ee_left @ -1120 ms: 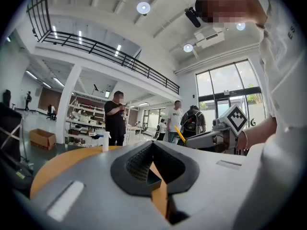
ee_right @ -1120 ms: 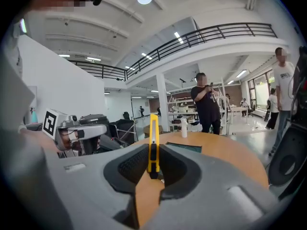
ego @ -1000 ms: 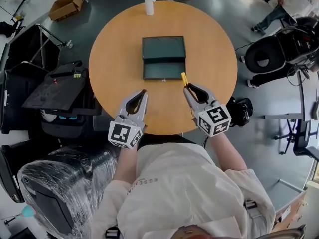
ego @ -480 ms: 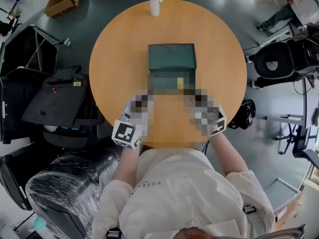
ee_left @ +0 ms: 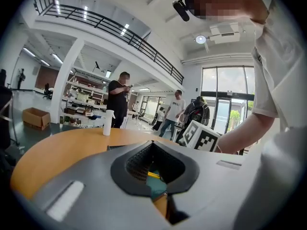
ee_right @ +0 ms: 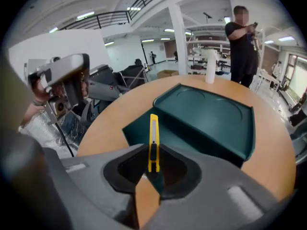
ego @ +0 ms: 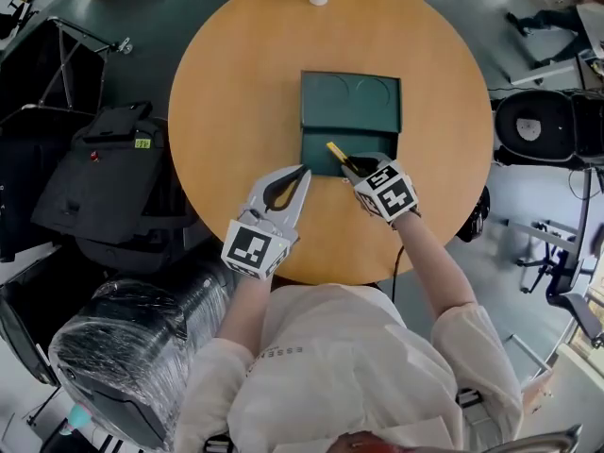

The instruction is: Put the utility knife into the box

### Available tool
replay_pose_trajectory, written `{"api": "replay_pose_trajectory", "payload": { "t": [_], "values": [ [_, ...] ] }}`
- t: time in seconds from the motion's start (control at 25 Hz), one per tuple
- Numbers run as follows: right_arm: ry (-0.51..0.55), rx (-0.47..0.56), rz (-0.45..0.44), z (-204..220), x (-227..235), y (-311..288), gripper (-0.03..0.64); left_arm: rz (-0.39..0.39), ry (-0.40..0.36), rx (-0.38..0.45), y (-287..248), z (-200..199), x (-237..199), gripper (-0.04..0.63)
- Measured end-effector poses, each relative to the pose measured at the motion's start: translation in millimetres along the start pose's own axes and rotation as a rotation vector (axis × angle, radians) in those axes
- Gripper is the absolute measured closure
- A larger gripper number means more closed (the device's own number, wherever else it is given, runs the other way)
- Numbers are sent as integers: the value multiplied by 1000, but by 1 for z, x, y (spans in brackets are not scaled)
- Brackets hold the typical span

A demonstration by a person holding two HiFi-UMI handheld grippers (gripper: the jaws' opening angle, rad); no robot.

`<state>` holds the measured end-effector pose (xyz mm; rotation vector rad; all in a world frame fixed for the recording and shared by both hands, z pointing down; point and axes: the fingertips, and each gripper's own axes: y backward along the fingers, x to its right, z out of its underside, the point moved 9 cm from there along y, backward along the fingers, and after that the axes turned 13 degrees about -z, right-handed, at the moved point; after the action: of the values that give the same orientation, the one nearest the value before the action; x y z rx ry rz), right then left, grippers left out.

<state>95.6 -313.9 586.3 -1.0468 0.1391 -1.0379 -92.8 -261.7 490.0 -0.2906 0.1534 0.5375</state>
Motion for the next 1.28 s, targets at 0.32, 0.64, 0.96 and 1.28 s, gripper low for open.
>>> {"api": "replay_pose_trajectory", "payload": {
  "t": [0.32, 0.64, 0.96, 1.28],
  "values": [
    [36, -164, 18, -2, 28, -32, 558, 18, 25, -49, -9, 18, -4, 586],
    [20, -259, 34, 4, 41, -52, 558, 14, 26, -65, -13, 21, -11, 586],
    [1, -145, 56, -5, 37, -31, 532, 11, 15, -82, -5, 21, -10, 586],
    [-12, 395, 165, -34, -10, 91, 532, -26, -36, 32, 5, -24, 8, 586]
  ]
}}
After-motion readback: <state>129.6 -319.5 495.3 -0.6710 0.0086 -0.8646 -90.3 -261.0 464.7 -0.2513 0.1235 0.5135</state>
